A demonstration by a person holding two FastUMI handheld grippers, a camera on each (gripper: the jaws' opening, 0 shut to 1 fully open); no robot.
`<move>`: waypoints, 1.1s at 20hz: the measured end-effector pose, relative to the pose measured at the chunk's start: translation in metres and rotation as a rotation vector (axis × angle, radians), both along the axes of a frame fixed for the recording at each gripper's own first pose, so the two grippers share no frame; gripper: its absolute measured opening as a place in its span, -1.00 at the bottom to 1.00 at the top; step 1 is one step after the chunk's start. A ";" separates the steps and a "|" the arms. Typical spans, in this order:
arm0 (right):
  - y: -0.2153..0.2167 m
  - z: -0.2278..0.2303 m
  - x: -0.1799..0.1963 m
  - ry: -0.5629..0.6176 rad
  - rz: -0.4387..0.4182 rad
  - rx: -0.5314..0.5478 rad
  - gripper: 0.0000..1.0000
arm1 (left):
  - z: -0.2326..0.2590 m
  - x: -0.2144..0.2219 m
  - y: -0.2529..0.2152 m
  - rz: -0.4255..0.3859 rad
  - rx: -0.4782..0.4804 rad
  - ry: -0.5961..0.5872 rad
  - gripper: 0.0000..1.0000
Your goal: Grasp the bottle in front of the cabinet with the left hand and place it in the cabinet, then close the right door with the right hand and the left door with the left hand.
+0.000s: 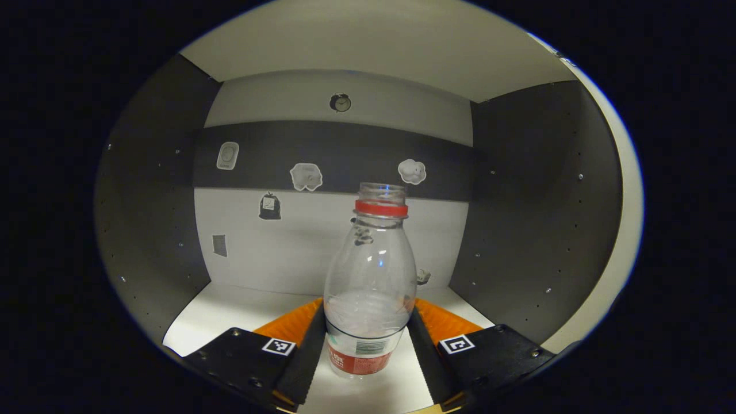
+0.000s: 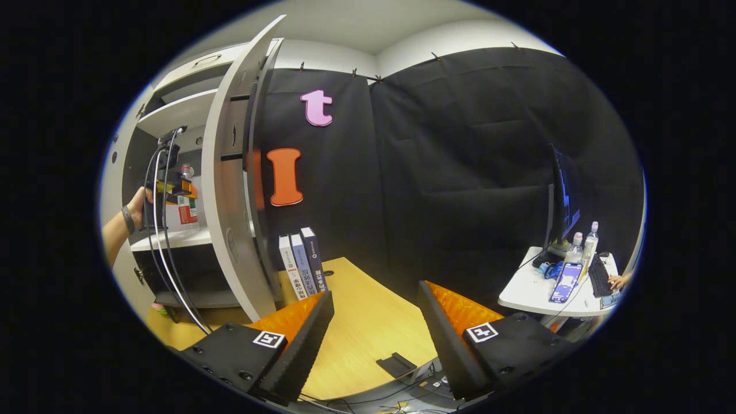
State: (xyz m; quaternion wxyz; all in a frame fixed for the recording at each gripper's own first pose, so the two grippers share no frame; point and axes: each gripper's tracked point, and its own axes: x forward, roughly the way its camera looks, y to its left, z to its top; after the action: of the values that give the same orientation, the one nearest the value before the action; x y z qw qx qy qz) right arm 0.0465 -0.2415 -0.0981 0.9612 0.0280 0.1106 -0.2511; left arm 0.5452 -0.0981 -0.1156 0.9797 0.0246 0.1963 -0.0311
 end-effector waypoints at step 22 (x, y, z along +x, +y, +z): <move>-0.003 0.032 0.010 -0.054 0.201 0.008 0.97 | 0.148 -0.198 -0.002 0.027 -0.128 -0.366 0.89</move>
State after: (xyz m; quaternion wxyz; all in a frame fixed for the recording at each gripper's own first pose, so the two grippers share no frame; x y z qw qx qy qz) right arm 0.0563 -0.2450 -0.0664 0.9841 0.0275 0.0881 -0.1520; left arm 0.3474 -0.1002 0.0320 0.9990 -0.0354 0.0126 -0.0256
